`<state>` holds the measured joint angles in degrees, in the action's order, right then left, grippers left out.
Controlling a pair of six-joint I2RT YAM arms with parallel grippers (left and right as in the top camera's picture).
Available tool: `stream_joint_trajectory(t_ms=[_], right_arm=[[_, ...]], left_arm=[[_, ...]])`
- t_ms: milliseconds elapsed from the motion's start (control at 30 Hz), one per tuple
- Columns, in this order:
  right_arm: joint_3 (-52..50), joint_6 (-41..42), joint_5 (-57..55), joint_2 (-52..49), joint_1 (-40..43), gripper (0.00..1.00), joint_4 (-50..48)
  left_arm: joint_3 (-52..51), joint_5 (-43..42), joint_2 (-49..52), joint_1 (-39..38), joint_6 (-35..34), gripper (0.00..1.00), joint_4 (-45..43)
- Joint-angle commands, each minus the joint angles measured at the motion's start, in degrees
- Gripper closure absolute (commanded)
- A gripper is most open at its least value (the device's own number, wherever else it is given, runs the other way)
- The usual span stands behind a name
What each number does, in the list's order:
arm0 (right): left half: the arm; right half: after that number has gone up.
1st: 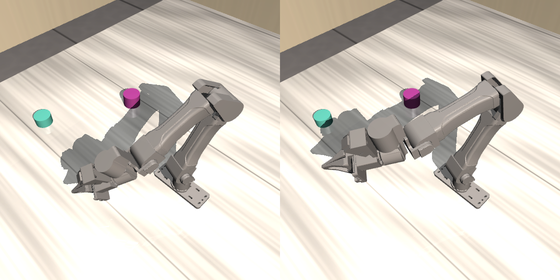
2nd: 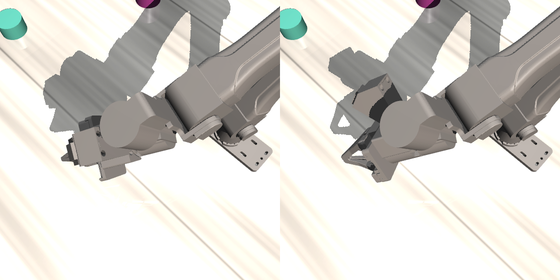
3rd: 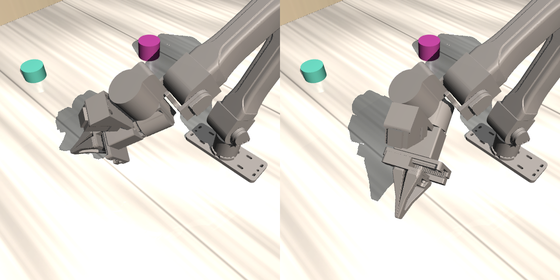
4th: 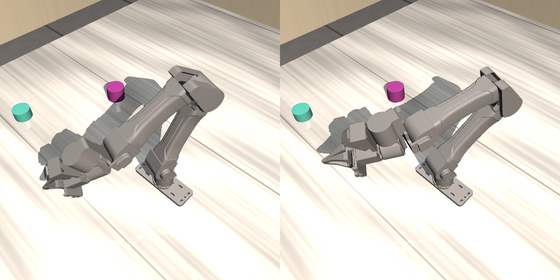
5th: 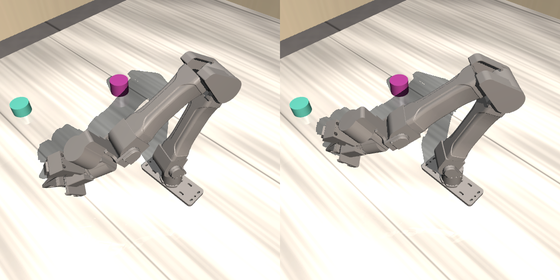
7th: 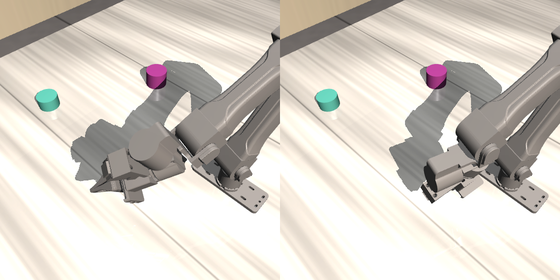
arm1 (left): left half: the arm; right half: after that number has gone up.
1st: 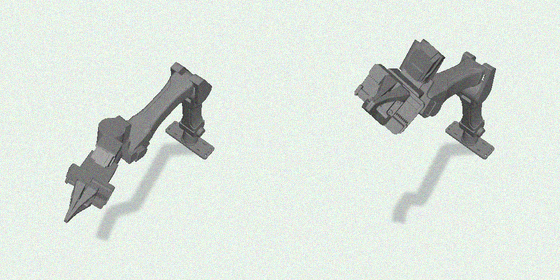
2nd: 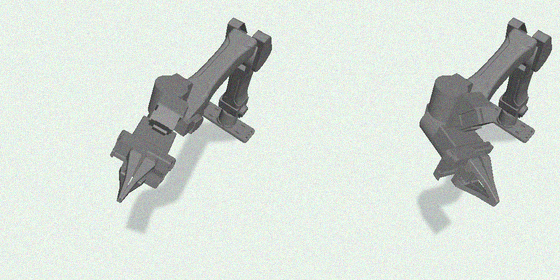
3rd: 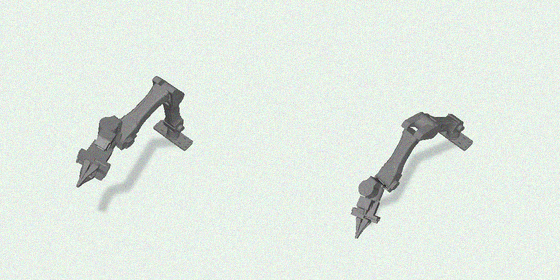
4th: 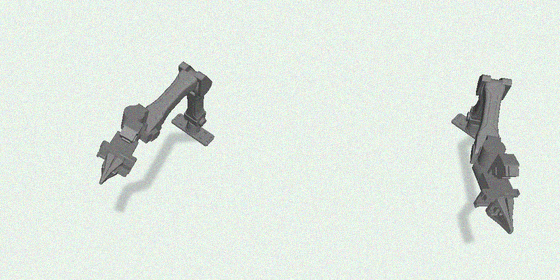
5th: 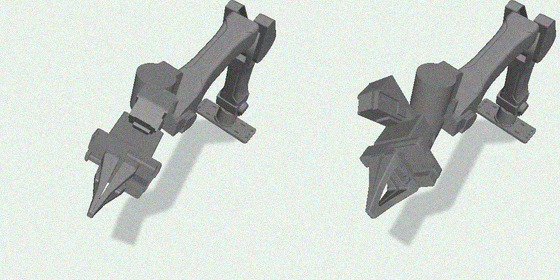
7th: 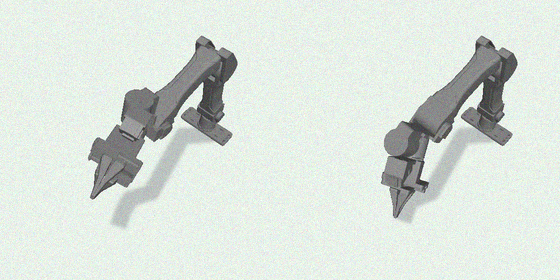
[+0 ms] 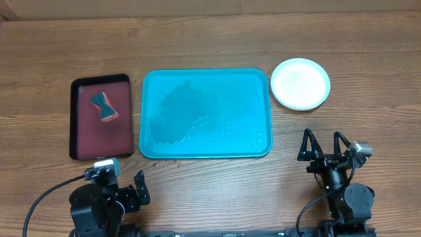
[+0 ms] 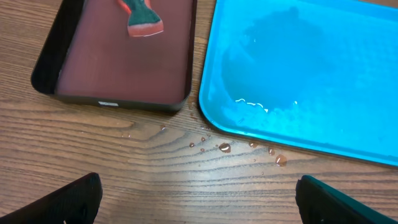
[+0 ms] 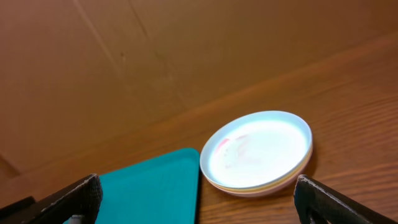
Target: Clean dirty plates on tray and stack at the side
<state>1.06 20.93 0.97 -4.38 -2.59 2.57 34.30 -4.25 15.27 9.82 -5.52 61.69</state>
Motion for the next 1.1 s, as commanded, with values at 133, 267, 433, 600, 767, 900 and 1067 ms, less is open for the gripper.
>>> stream_joint_trajectory(t_ms=[133,267,433,600,767,900,1067], right_arm=[[-0.6,-4.8,-2.4,4.3,0.4,0.00,2.1],[-0.6,-9.5,-2.4,4.3,0.4,0.00,2.2],[-0.6,-12.1,-2.4,4.3,0.4,0.00,2.3],[-0.6,-12.0,-1.7,4.3,0.9,0.00,2.3],[-0.6,-8.7,-1.0,4.3,0.8,0.00,2.4],[-0.6,-9.2,-1.2,4.2,0.9,0.00,2.3],[-0.6,-14.8,-1.3,4.2,0.9,0.00,2.3]], left_arm=[[0.1,0.2,-0.3,-0.1,1.3,0.00,-0.2],[0.1,0.2,-0.3,-0.1,1.3,0.00,-0.2],[0.1,0.2,-0.3,-0.1,1.3,0.01,-0.2],[0.1,0.2,-0.3,-0.1,1.3,0.00,-0.2],[0.1,0.2,-0.3,-0.1,1.3,0.00,-0.2],[0.1,0.2,-0.3,-0.1,1.3,0.00,-0.2],[0.1,0.2,-0.3,-0.1,1.3,0.00,-0.2]])
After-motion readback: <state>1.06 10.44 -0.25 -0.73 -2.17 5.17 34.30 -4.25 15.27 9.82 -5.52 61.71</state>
